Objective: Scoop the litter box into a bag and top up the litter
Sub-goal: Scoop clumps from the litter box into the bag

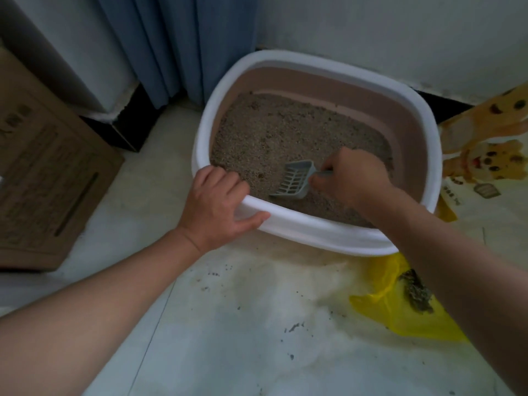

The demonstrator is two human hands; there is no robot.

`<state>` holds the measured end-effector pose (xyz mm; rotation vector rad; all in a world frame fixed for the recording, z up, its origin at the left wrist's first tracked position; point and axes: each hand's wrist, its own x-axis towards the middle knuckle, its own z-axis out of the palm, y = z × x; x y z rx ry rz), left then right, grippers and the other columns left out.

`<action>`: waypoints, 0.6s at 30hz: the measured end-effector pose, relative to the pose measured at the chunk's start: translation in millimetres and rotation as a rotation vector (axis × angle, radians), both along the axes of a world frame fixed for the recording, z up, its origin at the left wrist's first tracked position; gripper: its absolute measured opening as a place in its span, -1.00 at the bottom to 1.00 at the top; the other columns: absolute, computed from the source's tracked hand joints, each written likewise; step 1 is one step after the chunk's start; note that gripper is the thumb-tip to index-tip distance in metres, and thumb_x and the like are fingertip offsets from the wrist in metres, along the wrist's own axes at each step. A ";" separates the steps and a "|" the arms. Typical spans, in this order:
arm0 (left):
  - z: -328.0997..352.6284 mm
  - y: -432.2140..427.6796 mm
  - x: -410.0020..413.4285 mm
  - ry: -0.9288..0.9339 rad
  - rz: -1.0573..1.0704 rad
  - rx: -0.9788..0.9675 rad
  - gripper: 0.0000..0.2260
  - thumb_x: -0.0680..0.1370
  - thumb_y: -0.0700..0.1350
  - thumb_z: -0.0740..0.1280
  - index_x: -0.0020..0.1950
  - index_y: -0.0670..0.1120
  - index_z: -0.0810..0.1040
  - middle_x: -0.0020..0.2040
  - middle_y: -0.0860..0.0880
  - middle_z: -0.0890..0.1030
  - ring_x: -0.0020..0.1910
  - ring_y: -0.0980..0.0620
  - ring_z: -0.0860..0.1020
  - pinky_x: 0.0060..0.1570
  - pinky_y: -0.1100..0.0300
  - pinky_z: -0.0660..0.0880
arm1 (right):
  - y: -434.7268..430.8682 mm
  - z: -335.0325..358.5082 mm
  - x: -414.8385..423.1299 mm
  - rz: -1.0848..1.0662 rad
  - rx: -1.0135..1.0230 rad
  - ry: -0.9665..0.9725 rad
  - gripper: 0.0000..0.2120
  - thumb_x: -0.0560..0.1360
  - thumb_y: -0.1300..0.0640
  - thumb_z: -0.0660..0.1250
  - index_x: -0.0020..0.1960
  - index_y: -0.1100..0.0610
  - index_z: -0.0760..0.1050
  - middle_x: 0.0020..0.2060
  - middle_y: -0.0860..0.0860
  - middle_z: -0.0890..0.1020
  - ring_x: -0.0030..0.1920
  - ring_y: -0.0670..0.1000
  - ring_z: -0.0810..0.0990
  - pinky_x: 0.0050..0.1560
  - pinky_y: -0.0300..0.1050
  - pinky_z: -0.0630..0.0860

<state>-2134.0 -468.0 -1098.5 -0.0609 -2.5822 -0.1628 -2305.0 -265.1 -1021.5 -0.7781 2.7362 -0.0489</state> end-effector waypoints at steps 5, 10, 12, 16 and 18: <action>-4.6 -2.6 -3.7 0.041 -0.022 -0.025 -0.53 0.54 0.30 0.31 -0.20 -0.12 0.51 -0.23 -0.08 0.47 -0.23 -0.10 0.42 -0.07 -0.02 0.38 | -30.1 -14.7 -14.6 0.079 -0.069 -0.063 -0.76 0.52 -0.13 0.33 -0.10 0.02 0.65 -0.42 -0.05 0.54 -0.39 -0.03 0.51 -0.43 -0.19 0.30; -4.7 -4.3 -5.4 0.055 -0.045 -0.015 -0.51 0.55 0.31 0.28 -0.22 -0.12 0.50 -0.25 -0.07 0.46 -0.25 -0.09 0.41 -0.11 -0.02 0.40 | -60.4 -39.3 -9.4 0.208 -0.063 -0.079 -0.69 0.57 -0.20 0.28 0.04 0.02 0.60 -0.25 0.01 0.59 -0.26 0.04 0.55 -0.30 -0.12 0.40; -6.0 -4.0 -6.0 0.060 -0.051 -0.009 -0.51 0.55 0.31 0.28 -0.23 -0.12 0.50 -0.26 -0.07 0.46 -0.25 -0.09 0.41 -0.12 -0.02 0.39 | -75.7 -50.6 -3.1 0.224 -0.052 -0.076 -0.67 0.58 -0.18 0.26 0.11 0.05 0.58 -0.17 0.06 0.62 -0.18 0.09 0.57 -0.24 -0.10 0.43; -6.1 -4.7 -7.6 0.064 -0.052 -0.001 -0.50 0.55 0.32 0.28 -0.23 -0.12 0.50 -0.27 -0.07 0.46 -0.27 -0.10 0.41 -0.13 -0.02 0.39 | -91.5 -64.6 -7.0 0.179 -0.118 -0.075 -0.70 0.60 -0.10 0.25 0.18 0.07 0.54 -0.06 0.11 0.63 -0.07 0.14 0.59 -0.16 -0.08 0.43; -6.9 -4.0 -7.8 0.075 -0.050 0.005 -0.50 0.54 0.32 0.28 -0.23 -0.12 0.50 -0.27 -0.07 0.46 -0.26 -0.11 0.42 -0.13 -0.02 0.41 | -92.9 -68.5 -13.8 0.185 -0.152 -0.083 -0.72 0.60 -0.09 0.27 0.17 0.07 0.54 -0.08 0.10 0.62 -0.10 0.13 0.56 -0.16 -0.08 0.40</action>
